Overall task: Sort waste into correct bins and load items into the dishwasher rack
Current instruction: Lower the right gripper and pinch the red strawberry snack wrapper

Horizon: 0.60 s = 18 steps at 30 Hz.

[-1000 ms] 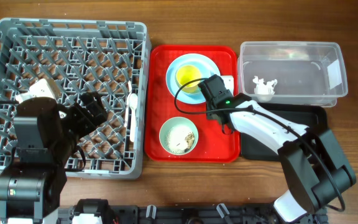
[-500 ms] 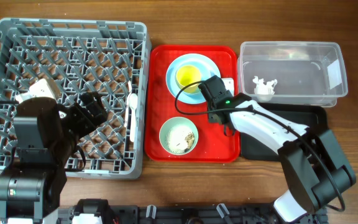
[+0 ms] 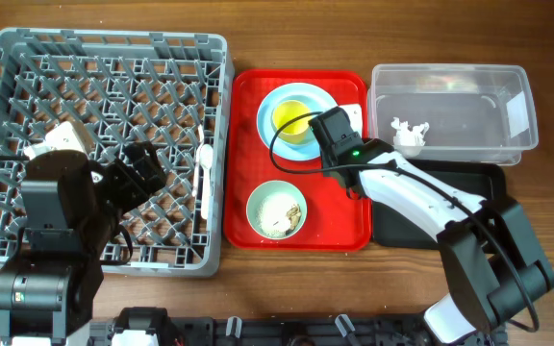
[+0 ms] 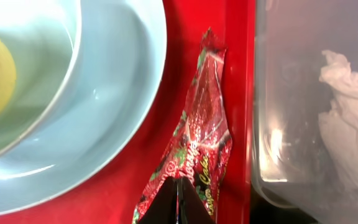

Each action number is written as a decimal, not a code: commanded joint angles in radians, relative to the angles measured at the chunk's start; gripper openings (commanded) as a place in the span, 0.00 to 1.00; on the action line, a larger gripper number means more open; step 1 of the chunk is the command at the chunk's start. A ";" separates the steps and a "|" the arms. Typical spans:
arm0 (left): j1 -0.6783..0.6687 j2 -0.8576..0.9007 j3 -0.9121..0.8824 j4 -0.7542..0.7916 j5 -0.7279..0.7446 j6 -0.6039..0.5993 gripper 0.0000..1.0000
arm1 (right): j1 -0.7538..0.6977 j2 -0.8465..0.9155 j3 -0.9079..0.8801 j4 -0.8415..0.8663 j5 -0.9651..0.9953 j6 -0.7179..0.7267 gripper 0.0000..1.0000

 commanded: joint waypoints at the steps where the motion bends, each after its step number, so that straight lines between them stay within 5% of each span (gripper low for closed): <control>1: 0.007 -0.002 0.014 0.002 0.004 -0.010 1.00 | -0.002 0.041 -0.031 0.004 0.023 0.025 0.04; 18: 0.007 -0.002 0.014 0.002 0.004 -0.010 1.00 | -0.002 0.047 -0.034 -0.045 -0.158 0.040 0.04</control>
